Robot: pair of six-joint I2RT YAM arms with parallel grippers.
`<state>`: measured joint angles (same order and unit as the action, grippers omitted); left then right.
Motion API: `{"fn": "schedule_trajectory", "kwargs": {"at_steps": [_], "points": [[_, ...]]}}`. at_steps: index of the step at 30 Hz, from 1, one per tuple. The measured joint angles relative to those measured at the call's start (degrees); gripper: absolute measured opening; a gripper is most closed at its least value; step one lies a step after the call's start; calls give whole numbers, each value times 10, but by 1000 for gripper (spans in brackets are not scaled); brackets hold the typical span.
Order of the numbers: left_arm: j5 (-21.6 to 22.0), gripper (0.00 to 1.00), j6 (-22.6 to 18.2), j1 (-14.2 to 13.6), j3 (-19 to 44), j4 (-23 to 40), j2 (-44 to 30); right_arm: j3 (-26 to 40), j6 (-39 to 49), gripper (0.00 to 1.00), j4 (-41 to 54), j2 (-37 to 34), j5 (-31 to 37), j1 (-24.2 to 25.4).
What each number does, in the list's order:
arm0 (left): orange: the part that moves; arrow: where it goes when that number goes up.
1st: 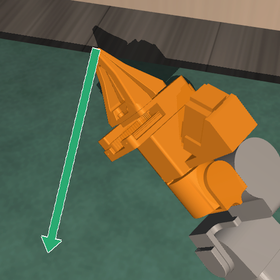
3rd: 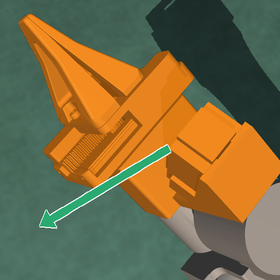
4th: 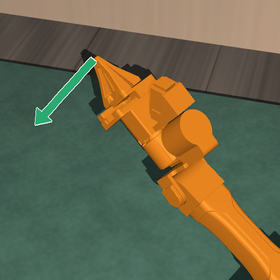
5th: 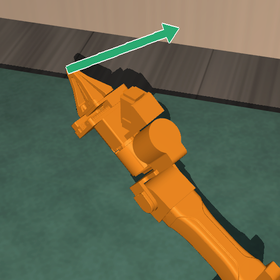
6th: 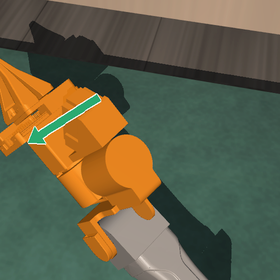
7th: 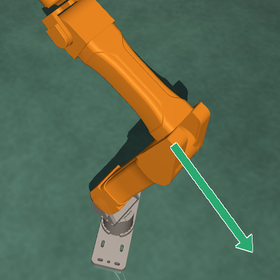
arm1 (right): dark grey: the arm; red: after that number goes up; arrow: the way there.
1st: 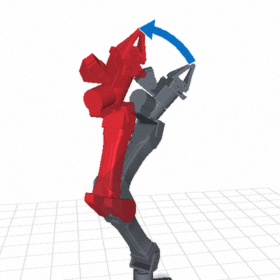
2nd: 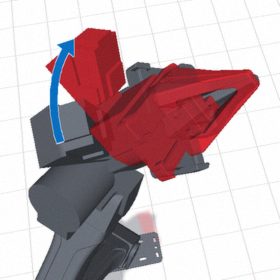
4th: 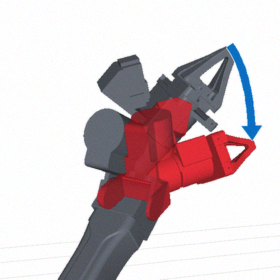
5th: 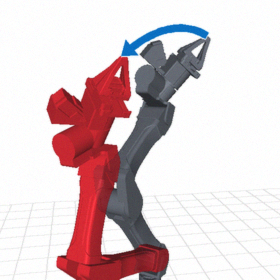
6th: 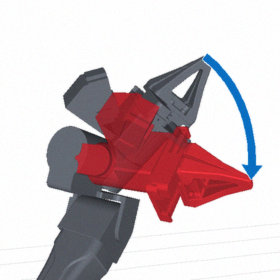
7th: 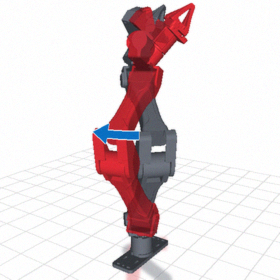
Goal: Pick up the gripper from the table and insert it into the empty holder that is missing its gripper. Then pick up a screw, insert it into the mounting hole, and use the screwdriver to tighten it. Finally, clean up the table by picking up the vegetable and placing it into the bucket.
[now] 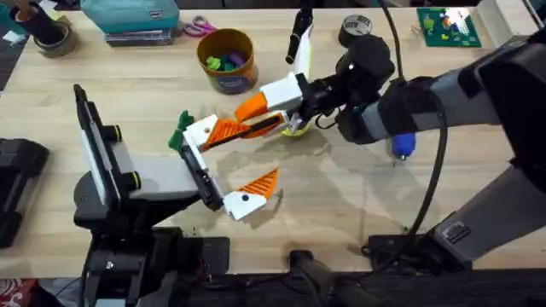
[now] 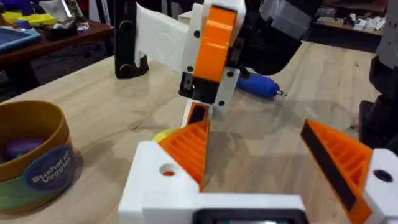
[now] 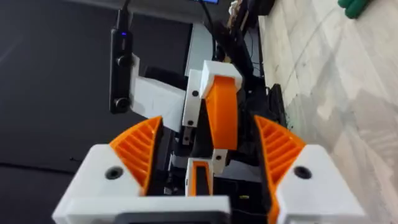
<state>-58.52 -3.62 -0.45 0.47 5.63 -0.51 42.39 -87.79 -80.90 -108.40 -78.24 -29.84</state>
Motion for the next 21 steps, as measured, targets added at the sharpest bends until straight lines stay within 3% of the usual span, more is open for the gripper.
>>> {"fn": "schedule_trajectory", "kwargs": {"at_steps": [8,9,21], "points": [[0,986,-1,0,0,0,0,0,5,360,1,0,2,-4],[-1,986,-6,0,2,1,5,0,4,26,8,-9,5,-5],[-1,986,-5,1,2,2,4,0,5,10,3,-12,6,-6]]}}
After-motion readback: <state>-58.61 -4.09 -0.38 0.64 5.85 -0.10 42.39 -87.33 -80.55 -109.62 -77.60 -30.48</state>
